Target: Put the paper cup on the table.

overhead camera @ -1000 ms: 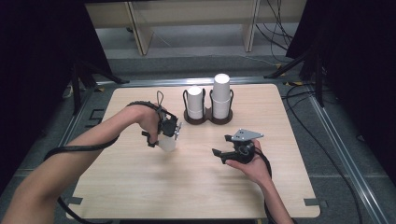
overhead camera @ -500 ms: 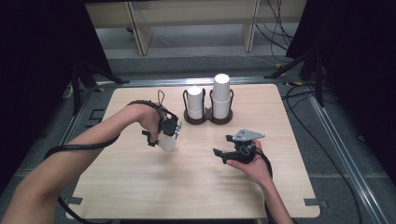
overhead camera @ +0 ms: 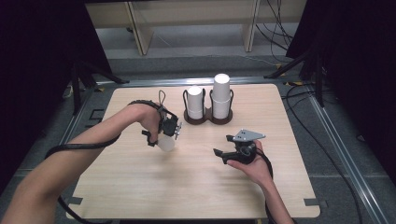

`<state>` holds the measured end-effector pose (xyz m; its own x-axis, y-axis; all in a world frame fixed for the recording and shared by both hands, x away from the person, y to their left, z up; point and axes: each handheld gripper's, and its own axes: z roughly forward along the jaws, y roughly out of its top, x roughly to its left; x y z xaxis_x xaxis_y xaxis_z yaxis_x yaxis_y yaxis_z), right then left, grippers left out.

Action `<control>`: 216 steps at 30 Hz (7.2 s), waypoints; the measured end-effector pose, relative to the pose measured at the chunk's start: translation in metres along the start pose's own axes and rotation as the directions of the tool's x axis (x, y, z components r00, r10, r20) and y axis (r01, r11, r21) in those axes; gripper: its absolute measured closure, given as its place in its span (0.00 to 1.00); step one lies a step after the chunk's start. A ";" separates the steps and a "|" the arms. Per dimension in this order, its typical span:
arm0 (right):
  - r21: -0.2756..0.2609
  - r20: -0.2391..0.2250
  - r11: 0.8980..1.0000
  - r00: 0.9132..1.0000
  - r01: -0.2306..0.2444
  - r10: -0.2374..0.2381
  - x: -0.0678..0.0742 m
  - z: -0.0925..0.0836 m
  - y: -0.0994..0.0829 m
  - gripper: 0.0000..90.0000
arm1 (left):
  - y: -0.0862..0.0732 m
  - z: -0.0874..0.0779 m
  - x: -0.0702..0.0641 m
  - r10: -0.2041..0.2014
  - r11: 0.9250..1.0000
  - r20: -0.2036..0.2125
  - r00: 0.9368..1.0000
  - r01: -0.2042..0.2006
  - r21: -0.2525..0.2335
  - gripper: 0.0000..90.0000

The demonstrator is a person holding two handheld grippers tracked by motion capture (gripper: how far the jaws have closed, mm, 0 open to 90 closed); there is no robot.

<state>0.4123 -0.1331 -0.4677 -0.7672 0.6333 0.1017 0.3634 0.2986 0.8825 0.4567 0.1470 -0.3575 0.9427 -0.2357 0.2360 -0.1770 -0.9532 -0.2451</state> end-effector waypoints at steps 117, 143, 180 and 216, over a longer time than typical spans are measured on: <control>-0.014 -0.001 1.000 1.000 0.019 -0.019 -0.003 0.002 0.006 0.22 | 0.030 0.022 -0.006 0.141 0.984 0.028 0.990 -0.143 0.108 0.31; -0.008 -0.004 1.000 1.000 0.013 -0.013 -0.002 0.003 0.006 0.22 | 0.036 0.023 -0.009 0.151 0.983 0.036 0.988 -0.154 0.097 0.26; -0.014 0.001 1.000 1.000 0.008 -0.008 -0.002 0.004 0.006 0.21 | 0.037 0.018 -0.009 0.100 0.995 0.021 0.995 -0.100 0.018 0.18; -0.010 0.020 1.000 1.000 0.015 -0.015 -0.004 0.004 0.003 0.21 | 0.012 0.010 -0.016 -0.019 0.978 -0.045 0.999 0.009 -0.209 0.18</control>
<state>0.4185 -0.1317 -0.4673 -0.7620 0.6427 0.0794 0.3462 0.3007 0.8887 0.4421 0.1409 -0.3741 0.9322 -0.2261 0.2826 -0.2239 -0.9738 -0.0405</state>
